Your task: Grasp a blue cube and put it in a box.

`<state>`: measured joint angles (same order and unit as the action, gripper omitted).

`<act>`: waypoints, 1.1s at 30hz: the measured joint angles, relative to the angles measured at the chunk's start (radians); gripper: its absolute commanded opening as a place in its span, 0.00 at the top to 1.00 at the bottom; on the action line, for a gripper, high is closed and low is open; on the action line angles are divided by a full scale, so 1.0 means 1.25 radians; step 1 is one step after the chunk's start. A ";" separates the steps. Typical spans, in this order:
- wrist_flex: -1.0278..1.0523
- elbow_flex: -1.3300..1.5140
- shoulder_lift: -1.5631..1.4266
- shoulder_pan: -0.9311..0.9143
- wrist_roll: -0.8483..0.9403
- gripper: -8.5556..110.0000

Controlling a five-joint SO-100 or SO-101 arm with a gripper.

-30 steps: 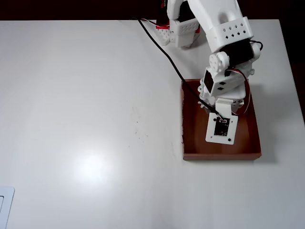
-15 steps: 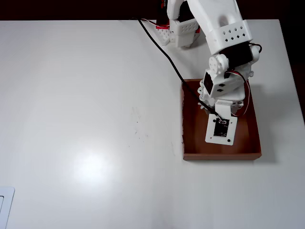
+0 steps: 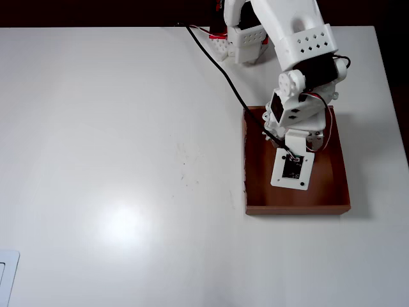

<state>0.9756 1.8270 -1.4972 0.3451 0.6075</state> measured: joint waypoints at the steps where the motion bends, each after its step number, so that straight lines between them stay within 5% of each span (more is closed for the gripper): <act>1: 0.006 0.000 -0.013 -0.005 0.000 0.67; 33: 0.123 0.444 -0.885 -0.125 0.150 0.69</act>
<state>1.1290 2.3823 -2.6032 0.1887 0.7946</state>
